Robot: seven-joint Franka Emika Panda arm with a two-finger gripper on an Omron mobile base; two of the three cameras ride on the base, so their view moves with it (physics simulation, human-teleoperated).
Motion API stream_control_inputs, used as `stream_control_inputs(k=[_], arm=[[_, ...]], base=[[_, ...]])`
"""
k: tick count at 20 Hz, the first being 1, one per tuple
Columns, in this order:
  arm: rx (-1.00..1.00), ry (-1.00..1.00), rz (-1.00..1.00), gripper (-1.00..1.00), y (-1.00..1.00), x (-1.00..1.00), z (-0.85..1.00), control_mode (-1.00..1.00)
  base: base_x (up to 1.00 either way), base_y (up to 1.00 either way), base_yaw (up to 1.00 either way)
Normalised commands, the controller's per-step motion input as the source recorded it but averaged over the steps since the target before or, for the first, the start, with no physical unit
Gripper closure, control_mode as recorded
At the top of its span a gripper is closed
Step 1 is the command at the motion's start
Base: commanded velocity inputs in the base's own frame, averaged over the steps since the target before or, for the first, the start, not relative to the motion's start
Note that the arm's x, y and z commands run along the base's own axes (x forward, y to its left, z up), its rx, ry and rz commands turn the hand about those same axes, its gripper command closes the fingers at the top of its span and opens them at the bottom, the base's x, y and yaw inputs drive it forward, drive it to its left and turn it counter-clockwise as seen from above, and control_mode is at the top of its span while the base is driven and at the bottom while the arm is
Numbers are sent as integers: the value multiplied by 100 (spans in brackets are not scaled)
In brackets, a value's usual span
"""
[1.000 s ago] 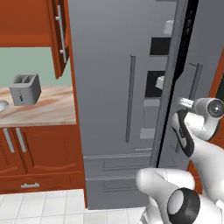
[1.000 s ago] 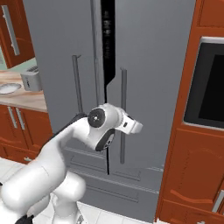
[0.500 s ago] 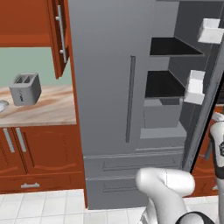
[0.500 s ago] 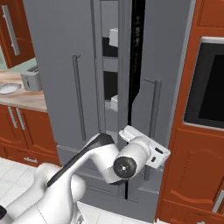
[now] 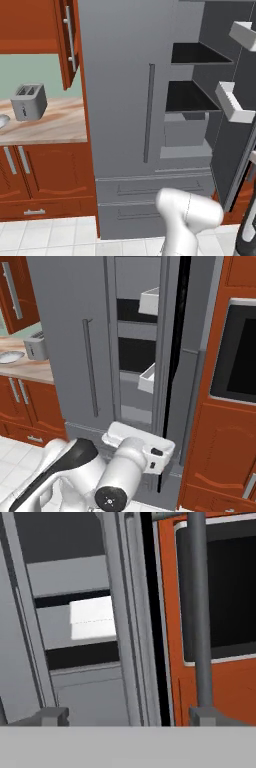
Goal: Move the hot dog bun to the plate on the dining table and place the condiment next to that plate. Then navigate to the fridge and take the sausage and place it on the plate as well.
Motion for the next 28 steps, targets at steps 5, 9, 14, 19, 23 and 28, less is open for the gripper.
stream_control_inputs(k=[5,9,14,19,23,28], arm=[[-24,6,27,-100,100,4,1,-100],[-19,23,11,-100,100,71,-2,-100],[-18,25,-12,-100,88,100,-24,-100],[-21,20,-36,-100,31,95,-56,-100],[-18,18,-50,-100,-9,82,-66,-100],[-16,20,-38,-100,-73,94,-42,-100]], base=[[0,0,0],[0,0,0],[0,0,0],[0,0,0],[0,0,0],[0,0,0]])
